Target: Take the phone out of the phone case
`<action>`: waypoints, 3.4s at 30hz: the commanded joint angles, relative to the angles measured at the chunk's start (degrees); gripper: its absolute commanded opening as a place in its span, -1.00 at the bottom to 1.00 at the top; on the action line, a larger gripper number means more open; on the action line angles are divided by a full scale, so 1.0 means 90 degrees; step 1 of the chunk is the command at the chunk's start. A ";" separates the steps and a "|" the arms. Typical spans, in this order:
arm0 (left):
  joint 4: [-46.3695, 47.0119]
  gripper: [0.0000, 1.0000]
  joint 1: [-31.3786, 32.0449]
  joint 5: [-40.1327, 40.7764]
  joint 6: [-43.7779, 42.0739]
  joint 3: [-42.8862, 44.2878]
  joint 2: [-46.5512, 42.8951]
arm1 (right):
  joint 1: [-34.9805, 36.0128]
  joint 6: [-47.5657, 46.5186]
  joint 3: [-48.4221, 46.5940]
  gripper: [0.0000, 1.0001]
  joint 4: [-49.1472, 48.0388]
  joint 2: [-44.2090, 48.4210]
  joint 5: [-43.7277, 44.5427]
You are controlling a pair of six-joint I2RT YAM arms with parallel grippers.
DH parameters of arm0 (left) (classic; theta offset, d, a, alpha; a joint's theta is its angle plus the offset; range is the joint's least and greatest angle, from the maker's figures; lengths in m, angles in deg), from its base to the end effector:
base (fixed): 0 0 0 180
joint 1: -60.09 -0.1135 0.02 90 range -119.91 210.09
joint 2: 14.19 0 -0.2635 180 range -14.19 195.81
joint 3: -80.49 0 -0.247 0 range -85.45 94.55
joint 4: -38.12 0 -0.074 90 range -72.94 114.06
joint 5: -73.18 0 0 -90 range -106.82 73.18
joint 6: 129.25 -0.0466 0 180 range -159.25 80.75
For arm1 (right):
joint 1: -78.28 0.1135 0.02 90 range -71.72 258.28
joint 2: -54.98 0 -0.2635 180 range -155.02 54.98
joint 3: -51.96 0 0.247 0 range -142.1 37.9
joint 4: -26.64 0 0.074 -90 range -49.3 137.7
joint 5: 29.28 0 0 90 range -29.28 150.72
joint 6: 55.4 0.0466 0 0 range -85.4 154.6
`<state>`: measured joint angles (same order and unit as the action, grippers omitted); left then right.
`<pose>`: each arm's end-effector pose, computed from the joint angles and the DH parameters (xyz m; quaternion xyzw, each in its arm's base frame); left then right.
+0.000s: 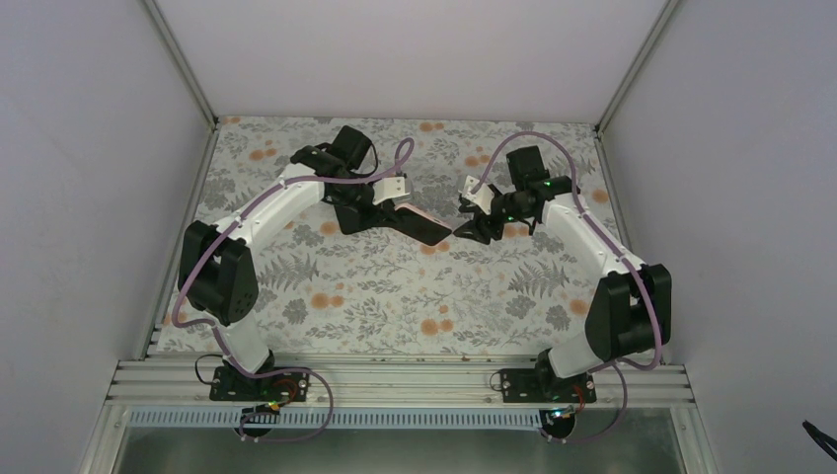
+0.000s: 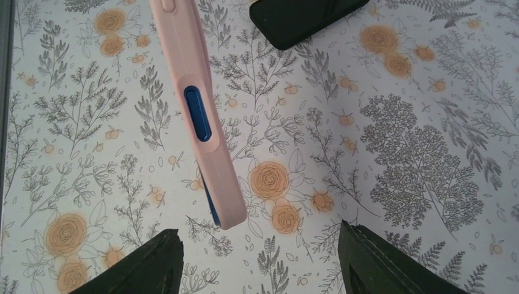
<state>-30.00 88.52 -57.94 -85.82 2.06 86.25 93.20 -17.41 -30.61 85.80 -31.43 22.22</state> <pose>0.2997 -0.1971 0.2771 0.6141 0.6853 -0.3104 0.2387 0.2825 0.1053 0.2615 -0.5704 0.7234 0.2338 0.3109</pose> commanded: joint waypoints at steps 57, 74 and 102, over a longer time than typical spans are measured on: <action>-0.0116 -0.95 0.0150 -0.0530 -0.0178 0.0382 -0.0135 | 0.0043 0.0485 0.0046 0.21 -0.0869 -0.0474 0.0340; -0.0535 -0.95 0.0396 -0.1064 -0.0344 0.0686 0.0128 | 0.0281 0.0914 -0.0589 0.22 -0.1267 -0.0855 0.0941; 0.1180 -0.95 0.0388 -0.0497 0.0468 0.0505 -0.0329 | 0.1798 -0.1719 -0.2115 0.33 0.3165 -0.2404 -0.2531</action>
<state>-39.51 91.23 -55.19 -85.01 3.85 86.62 102.18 -25.34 -48.14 102.32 -51.04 16.30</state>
